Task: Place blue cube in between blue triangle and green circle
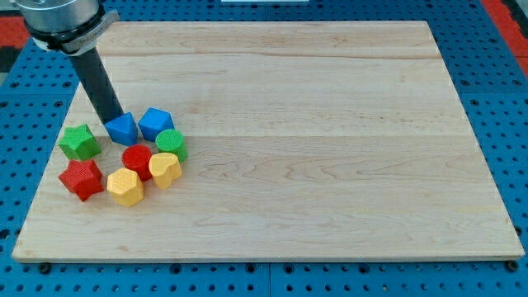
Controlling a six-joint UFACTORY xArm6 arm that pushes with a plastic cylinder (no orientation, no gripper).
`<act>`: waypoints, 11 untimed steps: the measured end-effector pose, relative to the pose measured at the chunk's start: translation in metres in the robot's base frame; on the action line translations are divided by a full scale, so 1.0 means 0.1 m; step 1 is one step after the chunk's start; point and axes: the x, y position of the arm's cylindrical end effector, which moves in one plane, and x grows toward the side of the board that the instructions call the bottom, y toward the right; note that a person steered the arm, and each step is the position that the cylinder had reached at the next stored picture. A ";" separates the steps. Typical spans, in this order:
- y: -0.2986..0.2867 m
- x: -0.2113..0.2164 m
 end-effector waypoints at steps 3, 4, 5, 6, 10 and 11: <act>0.79 -0.35; 0.79 -0.33; 0.79 -0.33; 0.76 -0.24; 0.65 -0.20; 0.48 -0.39</act>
